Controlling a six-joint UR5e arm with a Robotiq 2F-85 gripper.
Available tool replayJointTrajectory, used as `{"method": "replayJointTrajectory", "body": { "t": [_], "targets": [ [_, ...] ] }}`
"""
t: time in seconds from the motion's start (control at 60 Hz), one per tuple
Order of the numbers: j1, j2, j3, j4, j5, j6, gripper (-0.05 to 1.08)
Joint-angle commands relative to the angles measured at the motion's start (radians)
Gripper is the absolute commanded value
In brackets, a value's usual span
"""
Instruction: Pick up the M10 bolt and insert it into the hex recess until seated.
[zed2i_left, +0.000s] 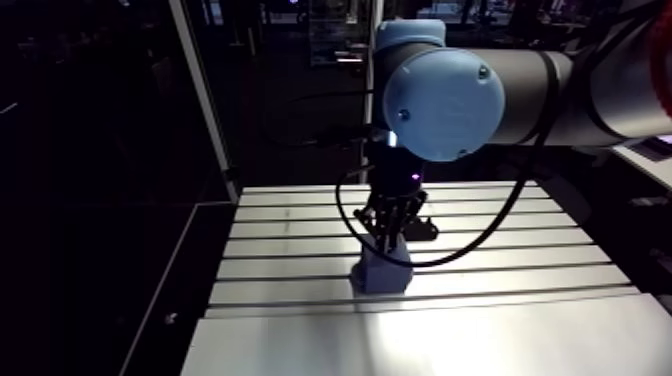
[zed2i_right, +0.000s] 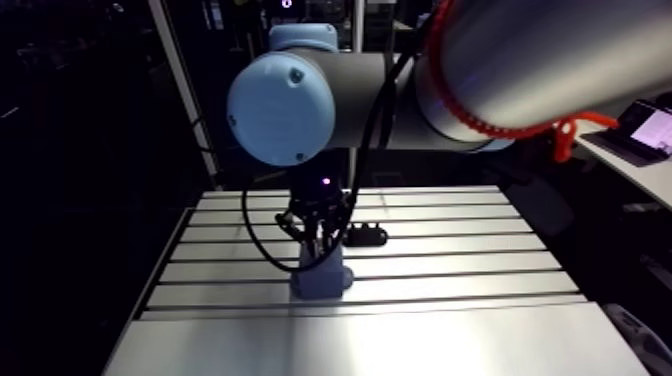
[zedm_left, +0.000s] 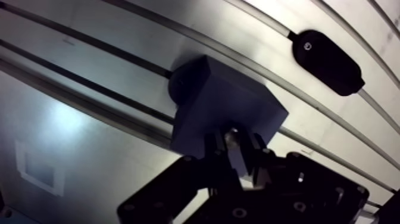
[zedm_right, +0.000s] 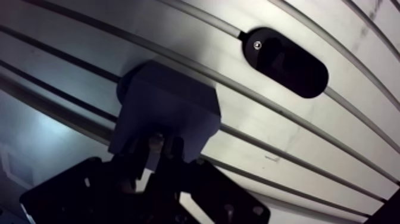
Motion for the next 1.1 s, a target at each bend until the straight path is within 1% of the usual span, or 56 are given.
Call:
{"method": "replayJointTrajectory", "body": {
  "t": [0.017,0.233,0.333,0.35,0.367,0.383,0.4,0.417,0.433,0.45,0.467,0.483,0.5,0.683,0.767,0.8,0.817,0.833,0.85,0.867,0.883,0.9,1.017,1.033,1.083,1.1],
  "targets": [
    [0.000,0.000,0.005,-0.001,0.000,-0.036,0.72],
    [0.000,0.000,0.005,-0.003,-0.001,-0.056,0.71],
    [0.000,0.000,0.005,-0.002,0.000,-0.071,0.66],
    [0.000,0.000,0.004,-0.001,0.000,-0.073,0.62],
    [0.000,0.000,0.004,-0.001,0.000,-0.074,0.53],
    [0.000,0.000,0.004,-0.001,0.000,-0.074,0.53],
    [0.000,0.000,0.004,-0.001,0.000,-0.077,0.39],
    [0.000,0.000,0.004,-0.001,0.000,-0.077,0.39],
    [0.001,0.000,0.002,-0.001,0.000,-0.079,0.22],
    [0.001,0.000,0.002,-0.001,0.000,-0.079,0.22],
    [0.000,0.000,0.004,-0.003,-0.001,-0.079,0.10],
    [0.000,0.000,0.004,-0.003,-0.001,-0.079,0.10],
    [0.000,-0.001,0.004,-0.003,-0.001,-0.081,0.06],
    [0.000,-0.002,-0.002,-0.004,-0.001,-0.084,0.04],
    [0.000,-0.004,-0.007,-0.003,0.004,-0.079,0.02],
    [-0.003,-0.009,-0.017,-0.002,0.020,-0.069,0.02],
    [-0.003,-0.009,-0.017,-0.002,0.020,-0.069,0.02],
    [-0.003,-0.010,-0.022,0.000,0.027,-0.063,0.02],
    [-0.003,-0.010,-0.022,0.000,0.027,-0.063,0.02],
    [-0.004,-0.012,-0.027,0.003,0.034,-0.051,0.02],
    [-0.004,-0.012,-0.027,0.003,0.034,-0.051,0.02],
    [-0.005,-0.014,-0.034,0.006,0.039,-0.031,0.02],
    [-0.008,-0.015,-0.056,0.020,0.038,0.055,0.02],
    [-0.006,-0.017,-0.065,0.029,0.037,0.091,0.02],
    [-0.005,-0.018,-0.074,0.042,0.034,0.126,0.02],
    [-0.006,-0.020,-0.086,0.061,0.034,0.164,0.02]
  ]
}}
